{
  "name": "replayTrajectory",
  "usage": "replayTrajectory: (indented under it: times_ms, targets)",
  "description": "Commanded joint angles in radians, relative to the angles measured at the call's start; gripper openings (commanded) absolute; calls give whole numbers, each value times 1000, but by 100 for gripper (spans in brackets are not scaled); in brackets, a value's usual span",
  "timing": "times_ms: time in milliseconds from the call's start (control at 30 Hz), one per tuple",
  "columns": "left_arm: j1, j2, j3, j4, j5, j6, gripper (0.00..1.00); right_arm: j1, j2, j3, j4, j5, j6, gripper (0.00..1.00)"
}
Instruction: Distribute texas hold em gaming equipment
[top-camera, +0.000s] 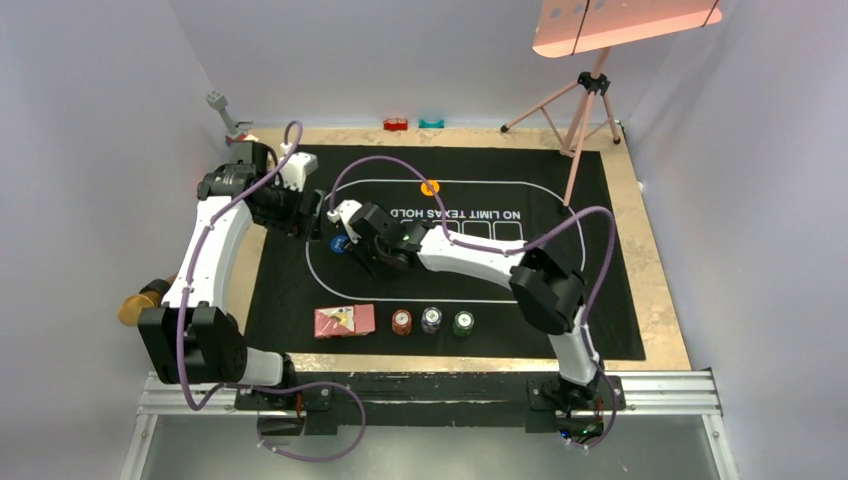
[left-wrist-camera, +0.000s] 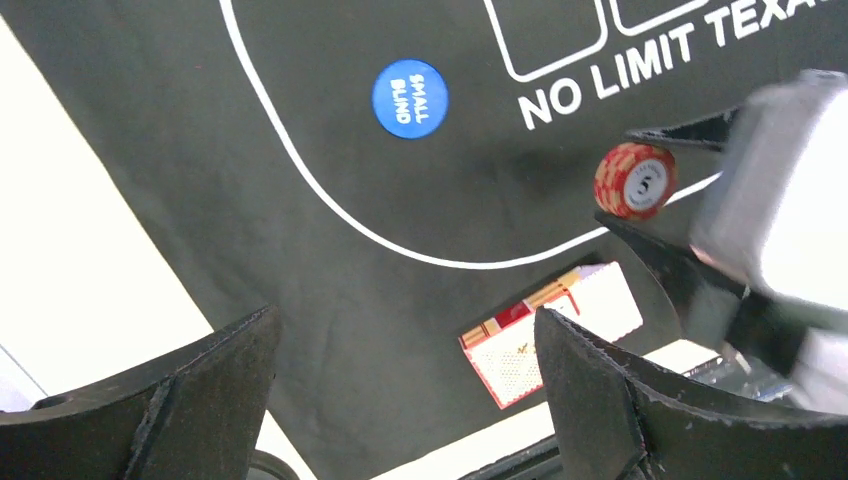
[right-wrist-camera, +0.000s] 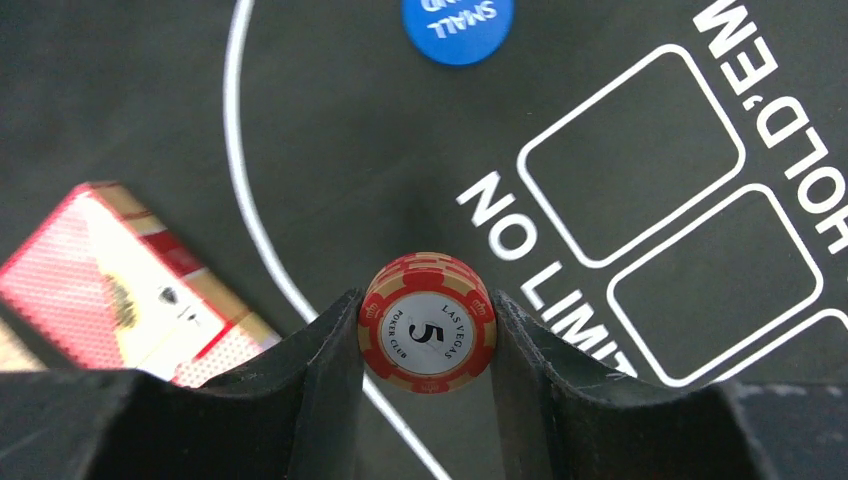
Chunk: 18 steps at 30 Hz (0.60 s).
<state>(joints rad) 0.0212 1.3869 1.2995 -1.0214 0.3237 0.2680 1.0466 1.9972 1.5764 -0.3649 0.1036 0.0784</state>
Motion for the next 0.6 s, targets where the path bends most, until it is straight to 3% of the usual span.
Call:
replayTrajectory:
  times_ms: [0, 300, 567]
  targets:
    - [31, 16, 57, 51, -41, -74, 100, -25, 59, 100, 86, -5, -15, 0]
    - [45, 31, 88, 48, -12, -98, 100, -39, 243, 283, 66, -9, -7, 0]
    - [46, 12, 66, 47, -7, -76, 100, -39, 276, 285, 58, -13, 9, 0]
